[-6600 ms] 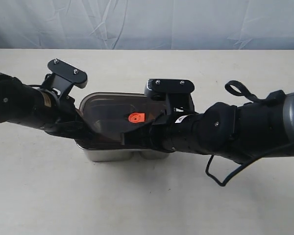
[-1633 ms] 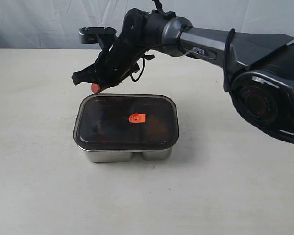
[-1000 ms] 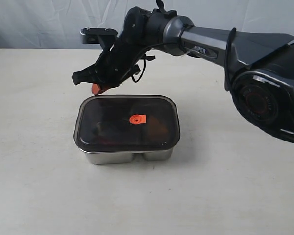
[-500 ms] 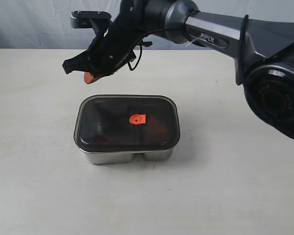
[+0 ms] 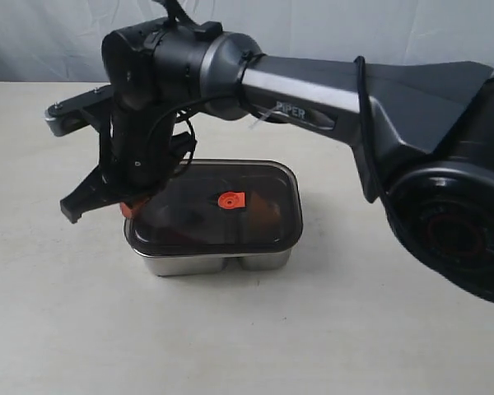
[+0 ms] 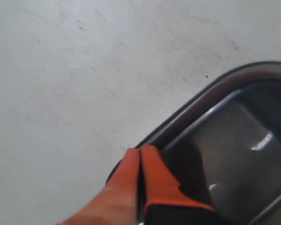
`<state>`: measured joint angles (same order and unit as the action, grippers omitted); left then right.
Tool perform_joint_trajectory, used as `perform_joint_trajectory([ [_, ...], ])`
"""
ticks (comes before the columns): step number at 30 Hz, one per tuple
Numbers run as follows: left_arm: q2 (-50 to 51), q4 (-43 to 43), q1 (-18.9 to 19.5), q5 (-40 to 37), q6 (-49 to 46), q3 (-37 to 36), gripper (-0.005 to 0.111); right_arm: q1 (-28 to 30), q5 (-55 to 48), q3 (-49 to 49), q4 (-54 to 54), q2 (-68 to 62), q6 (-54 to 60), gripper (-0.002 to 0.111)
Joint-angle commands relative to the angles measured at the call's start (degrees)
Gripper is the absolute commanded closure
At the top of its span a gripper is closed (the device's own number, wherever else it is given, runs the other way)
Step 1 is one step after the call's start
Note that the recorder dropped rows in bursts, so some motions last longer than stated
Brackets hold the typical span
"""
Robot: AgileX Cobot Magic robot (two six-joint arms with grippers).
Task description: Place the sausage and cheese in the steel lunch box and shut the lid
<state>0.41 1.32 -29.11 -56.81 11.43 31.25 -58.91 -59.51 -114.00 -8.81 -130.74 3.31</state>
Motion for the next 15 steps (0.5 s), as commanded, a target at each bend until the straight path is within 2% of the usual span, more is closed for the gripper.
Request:
perform_joint_trajectory([
  [1, -0.4, 0.1, -0.2, -0.3, 0.1, -0.3, 0.107, -1.8, 0.7, 3.3, 3.1, 1.9, -3.3, 0.108],
  [15, -0.4, 0.3, -0.2, -1.4, 0.0, -0.3, 0.107, -1.8, 1.4, 11.0, 3.2, 3.5, -5.1, 0.108],
])
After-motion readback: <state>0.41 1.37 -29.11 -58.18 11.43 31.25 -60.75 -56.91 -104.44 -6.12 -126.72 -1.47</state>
